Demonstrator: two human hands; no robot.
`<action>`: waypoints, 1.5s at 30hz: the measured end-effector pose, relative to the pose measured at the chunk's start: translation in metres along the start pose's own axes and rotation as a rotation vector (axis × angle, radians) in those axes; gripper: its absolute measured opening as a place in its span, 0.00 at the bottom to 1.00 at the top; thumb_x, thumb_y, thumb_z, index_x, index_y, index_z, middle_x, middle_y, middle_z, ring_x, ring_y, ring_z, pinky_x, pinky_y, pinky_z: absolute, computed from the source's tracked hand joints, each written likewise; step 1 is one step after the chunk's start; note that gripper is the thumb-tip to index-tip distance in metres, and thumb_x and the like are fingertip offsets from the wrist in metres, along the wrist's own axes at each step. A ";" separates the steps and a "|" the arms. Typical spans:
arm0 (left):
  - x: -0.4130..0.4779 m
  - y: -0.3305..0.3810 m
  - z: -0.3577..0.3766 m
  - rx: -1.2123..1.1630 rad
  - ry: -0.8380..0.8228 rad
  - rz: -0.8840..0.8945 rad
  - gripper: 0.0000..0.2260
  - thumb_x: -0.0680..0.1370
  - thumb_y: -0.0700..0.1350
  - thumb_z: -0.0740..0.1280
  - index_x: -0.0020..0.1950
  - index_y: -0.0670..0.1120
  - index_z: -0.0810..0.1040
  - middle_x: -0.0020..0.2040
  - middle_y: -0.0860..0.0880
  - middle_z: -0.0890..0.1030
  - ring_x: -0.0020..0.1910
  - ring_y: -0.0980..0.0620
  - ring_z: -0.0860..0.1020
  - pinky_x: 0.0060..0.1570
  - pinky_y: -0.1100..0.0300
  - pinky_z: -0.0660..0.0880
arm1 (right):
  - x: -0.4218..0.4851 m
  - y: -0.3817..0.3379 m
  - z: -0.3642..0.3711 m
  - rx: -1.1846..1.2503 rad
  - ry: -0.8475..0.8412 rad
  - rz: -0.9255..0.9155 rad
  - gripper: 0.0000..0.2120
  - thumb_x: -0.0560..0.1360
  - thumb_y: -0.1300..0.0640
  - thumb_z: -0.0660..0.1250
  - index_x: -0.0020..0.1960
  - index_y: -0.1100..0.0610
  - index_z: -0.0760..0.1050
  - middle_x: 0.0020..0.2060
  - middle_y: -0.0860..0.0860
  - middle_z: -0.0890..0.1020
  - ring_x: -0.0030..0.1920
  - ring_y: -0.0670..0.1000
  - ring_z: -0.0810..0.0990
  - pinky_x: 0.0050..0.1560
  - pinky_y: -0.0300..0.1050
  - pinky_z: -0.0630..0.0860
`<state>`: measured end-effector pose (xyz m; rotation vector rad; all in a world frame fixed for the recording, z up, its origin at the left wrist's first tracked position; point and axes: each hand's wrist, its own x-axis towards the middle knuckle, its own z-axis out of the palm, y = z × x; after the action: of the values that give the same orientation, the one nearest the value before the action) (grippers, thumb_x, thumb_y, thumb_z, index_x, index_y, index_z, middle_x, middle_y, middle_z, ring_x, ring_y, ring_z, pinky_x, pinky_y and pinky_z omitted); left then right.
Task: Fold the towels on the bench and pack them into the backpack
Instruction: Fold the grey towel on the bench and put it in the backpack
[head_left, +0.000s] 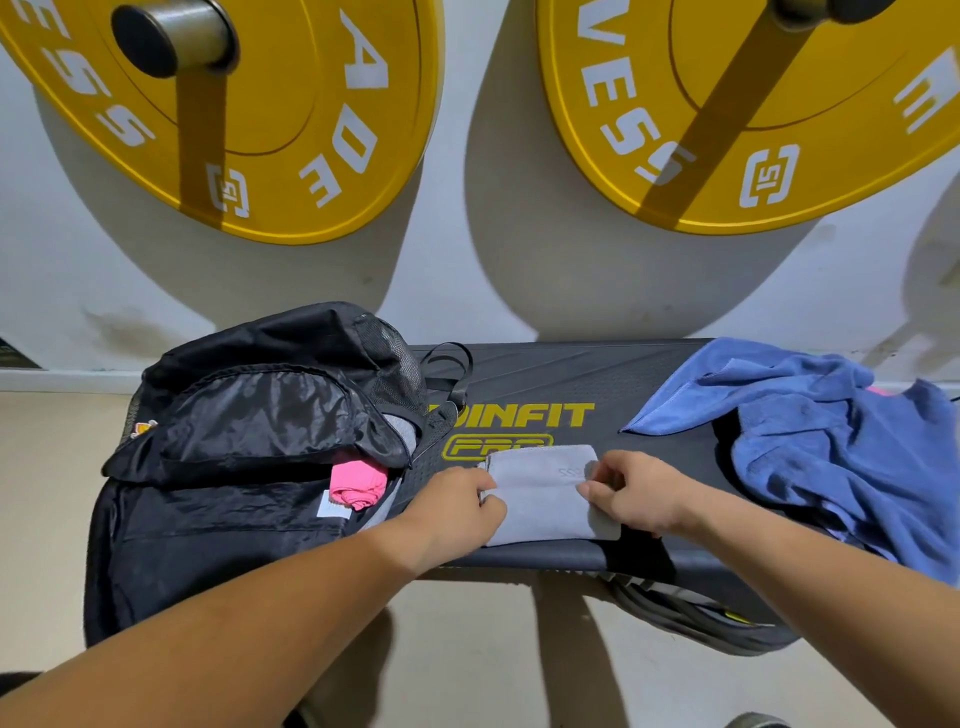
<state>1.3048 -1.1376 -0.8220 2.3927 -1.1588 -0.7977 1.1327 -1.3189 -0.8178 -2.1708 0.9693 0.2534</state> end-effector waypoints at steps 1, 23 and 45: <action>0.001 -0.001 0.000 0.029 0.013 0.010 0.07 0.77 0.46 0.63 0.49 0.47 0.80 0.46 0.47 0.75 0.46 0.48 0.74 0.46 0.58 0.70 | 0.001 0.001 -0.002 -0.090 0.059 -0.069 0.11 0.78 0.42 0.66 0.47 0.49 0.74 0.40 0.45 0.77 0.37 0.46 0.76 0.38 0.42 0.75; 0.005 -0.008 -0.006 0.104 0.011 0.190 0.21 0.79 0.52 0.68 0.71 0.51 0.73 0.66 0.51 0.78 0.64 0.47 0.75 0.63 0.58 0.71 | 0.003 0.000 -0.007 0.189 0.006 -0.045 0.12 0.73 0.47 0.75 0.50 0.51 0.77 0.42 0.48 0.82 0.38 0.46 0.78 0.41 0.41 0.76; 0.039 -0.004 -0.023 0.013 -0.220 0.124 0.10 0.80 0.50 0.67 0.60 0.50 0.81 0.56 0.52 0.77 0.53 0.47 0.78 0.57 0.54 0.75 | 0.015 -0.018 -0.009 -0.059 -0.046 0.029 0.14 0.81 0.45 0.62 0.42 0.52 0.75 0.45 0.52 0.78 0.46 0.54 0.77 0.47 0.44 0.72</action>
<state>1.3409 -1.1651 -0.8193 2.2601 -1.3848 -1.0342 1.1550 -1.3254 -0.8080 -2.1963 0.9792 0.3481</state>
